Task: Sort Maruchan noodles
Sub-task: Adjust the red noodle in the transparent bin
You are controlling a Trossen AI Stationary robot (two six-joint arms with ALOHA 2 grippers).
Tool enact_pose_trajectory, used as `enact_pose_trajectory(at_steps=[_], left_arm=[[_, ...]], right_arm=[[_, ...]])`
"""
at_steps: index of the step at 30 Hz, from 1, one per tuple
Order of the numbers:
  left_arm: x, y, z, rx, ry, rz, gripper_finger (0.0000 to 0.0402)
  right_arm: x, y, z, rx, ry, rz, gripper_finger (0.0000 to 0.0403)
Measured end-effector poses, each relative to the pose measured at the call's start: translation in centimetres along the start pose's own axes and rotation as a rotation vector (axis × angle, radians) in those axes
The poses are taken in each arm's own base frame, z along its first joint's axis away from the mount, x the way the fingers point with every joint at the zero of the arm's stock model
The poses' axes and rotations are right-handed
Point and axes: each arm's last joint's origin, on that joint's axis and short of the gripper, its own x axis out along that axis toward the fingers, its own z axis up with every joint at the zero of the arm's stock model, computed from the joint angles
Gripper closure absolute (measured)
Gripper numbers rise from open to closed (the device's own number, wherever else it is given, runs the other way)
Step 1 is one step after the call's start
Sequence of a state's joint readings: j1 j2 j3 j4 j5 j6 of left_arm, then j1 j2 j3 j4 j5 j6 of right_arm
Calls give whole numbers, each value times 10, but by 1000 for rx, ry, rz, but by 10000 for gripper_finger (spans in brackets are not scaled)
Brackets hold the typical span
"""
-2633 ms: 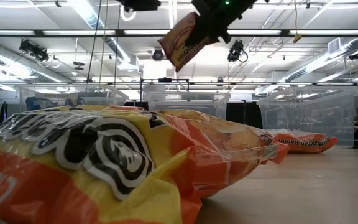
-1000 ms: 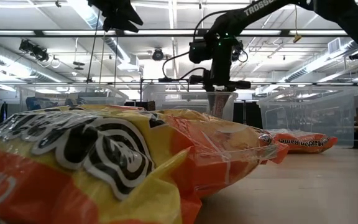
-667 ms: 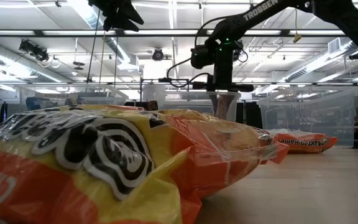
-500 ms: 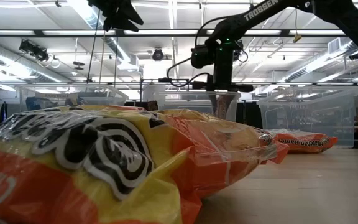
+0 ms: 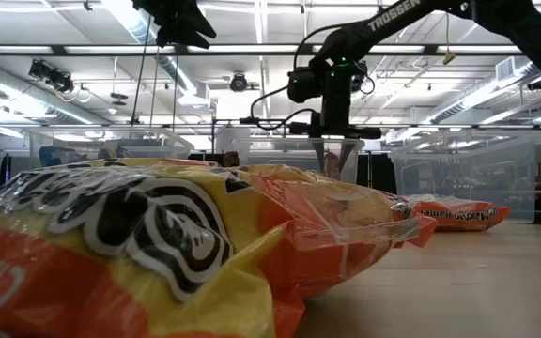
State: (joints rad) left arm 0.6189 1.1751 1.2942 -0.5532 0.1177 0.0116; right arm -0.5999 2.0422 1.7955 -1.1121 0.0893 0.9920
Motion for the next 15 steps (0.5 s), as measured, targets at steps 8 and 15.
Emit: enact_pose_trajectory(at_steps=[8, 15], left_arm=[[0, 0, 1, 1, -9, 0, 205], [0, 0, 2, 2, -19, 1, 205]], right_arm=[[-23, 2, 7, -45, -85, -39, 232], [-30, 0, 9, -118, -124, -100, 233]])
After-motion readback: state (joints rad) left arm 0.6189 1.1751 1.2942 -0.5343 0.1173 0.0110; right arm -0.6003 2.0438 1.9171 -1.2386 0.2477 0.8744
